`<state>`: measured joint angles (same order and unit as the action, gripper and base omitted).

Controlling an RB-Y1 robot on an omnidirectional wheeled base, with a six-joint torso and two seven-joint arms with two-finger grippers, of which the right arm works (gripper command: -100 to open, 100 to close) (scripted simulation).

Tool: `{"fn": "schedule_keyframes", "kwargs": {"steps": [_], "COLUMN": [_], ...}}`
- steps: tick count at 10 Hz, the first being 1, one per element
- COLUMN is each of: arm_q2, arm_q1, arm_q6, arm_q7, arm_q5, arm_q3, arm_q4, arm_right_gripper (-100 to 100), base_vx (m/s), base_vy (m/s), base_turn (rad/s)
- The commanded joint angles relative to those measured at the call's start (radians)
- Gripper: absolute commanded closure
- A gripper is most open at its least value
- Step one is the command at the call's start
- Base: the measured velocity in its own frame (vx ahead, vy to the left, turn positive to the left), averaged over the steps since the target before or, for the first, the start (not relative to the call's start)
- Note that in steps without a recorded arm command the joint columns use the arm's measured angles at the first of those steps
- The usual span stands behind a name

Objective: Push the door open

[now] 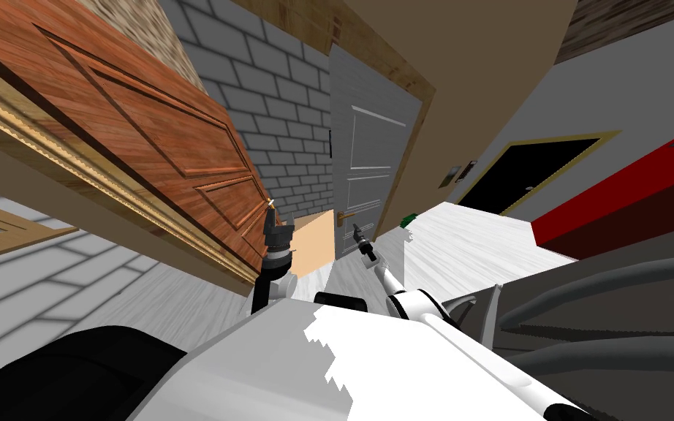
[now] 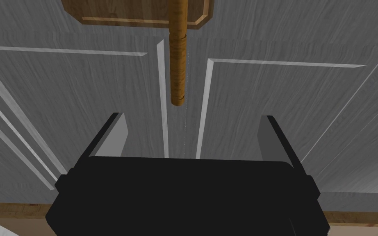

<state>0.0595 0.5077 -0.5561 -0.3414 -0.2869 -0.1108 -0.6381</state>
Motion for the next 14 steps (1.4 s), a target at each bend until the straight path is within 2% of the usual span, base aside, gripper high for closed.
{"fn": "schedule_keyframes", "kwargs": {"steps": [1, 2, 3, 12, 13, 14], "arm_q2": [0.000, 0.000, 0.001, 0.001, 0.002, 0.002], "arm_q1": [0.000, 0.000, 0.005, 0.005, 0.009, 0.009], "arm_q6": [0.000, 0.000, 0.005, 0.005, 0.009, 0.009], "arm_q7": [0.000, 0.000, -0.017, -0.017, -0.036, -0.036], "arm_q5": [0.000, 0.000, -0.005, -0.005, -0.010, -0.010], "arm_q3": [0.000, 0.000, -0.016, -0.016, -0.033, -0.033], "arm_q4": [0.000, 0.000, 0.006, 0.006, 0.011, 0.011], "arm_right_gripper": [-100, -100, -100, -100, -100, -100], "base_vx": [0.013, 0.001, 0.002, 0.005, 0.026, 0.012], "base_vy": [-0.001, -0.019, -0.009, 0.000, -0.005, 0.007], "base_turn": [-0.024, -0.052, -0.028, -0.008, -0.059, -0.003]}}
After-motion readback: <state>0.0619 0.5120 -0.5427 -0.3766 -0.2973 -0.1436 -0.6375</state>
